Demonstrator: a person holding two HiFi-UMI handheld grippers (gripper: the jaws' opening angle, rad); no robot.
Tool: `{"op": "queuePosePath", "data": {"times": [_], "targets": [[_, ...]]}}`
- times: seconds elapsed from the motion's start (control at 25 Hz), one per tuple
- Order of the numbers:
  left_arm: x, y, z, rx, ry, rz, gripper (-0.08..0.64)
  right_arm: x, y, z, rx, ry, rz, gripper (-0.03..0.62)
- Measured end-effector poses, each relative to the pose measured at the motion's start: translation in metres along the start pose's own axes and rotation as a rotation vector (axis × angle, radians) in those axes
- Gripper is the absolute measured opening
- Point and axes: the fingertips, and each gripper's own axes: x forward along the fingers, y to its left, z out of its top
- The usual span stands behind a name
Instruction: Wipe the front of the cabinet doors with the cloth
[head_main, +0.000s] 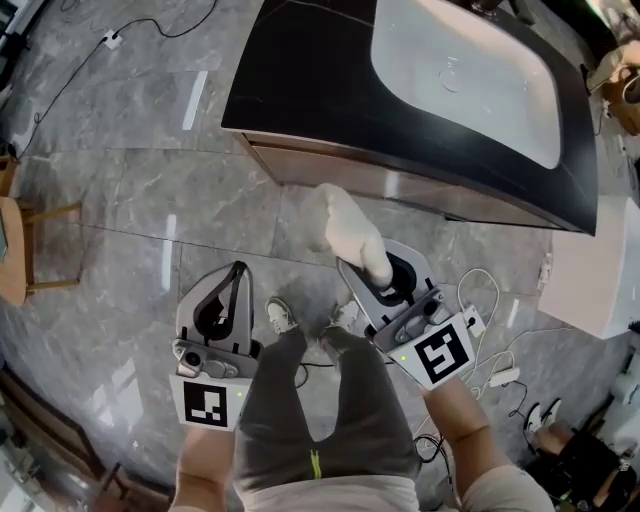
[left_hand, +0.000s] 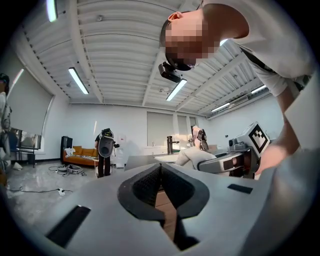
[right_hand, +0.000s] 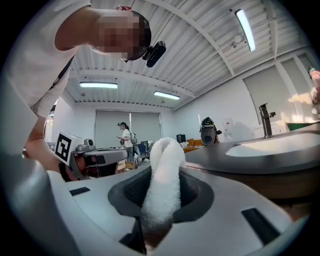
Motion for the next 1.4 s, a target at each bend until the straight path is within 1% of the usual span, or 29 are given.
{"op": "queuePosePath", "data": {"times": [0.16, 0.28, 0.4, 0.52, 0.72, 0.8, 0.92, 1.04, 1.24, 1.4], "targets": [[0.009, 0.015, -0.053, 0.003, -0.033, 0.012, 0.017, 0.04, -0.002, -0.051, -0.037, -0.005, 0.053, 0.104], [0.013, 0.024, -0.083, 0.016, -0.056, 0.013, 0.017, 0.066, -0.001, -0.082, -0.049, -0.017, 0.086, 0.104], [0.014, 0.024, -0.101, 0.023, -0.077, 0.024, 0.017, 0.078, 0.001, -0.095, -0.048, -0.05, 0.112, 0.104], [0.015, 0.035, -0.116, 0.02, -0.103, 0.045, 0.017, 0.101, 0.003, -0.102, -0.068, -0.076, 0.131, 0.104], [0.015, 0.054, -0.13, 0.043, -0.165, 0.069, 0.017, 0.137, 0.001, -0.124, -0.099, -0.092, 0.151, 0.104], [0.016, 0.057, -0.143, 0.043, -0.181, 0.082, 0.017, 0.144, -0.005, -0.136, -0.106, -0.094, 0.145, 0.104], [0.021, 0.056, -0.167, 0.043, -0.179, 0.077, 0.017, 0.148, -0.023, -0.155, -0.094, -0.091, 0.105, 0.104], [0.028, 0.051, -0.183, 0.047, -0.181, 0.065, 0.017, 0.148, -0.044, -0.16, -0.094, -0.107, 0.063, 0.104], [0.043, 0.035, -0.19, 0.061, -0.193, 0.026, 0.017, 0.132, -0.064, -0.162, -0.102, -0.129, 0.025, 0.104], [0.054, 0.023, -0.194, 0.072, -0.196, 0.013, 0.017, 0.115, -0.084, -0.165, -0.109, -0.137, -0.003, 0.104]]}}
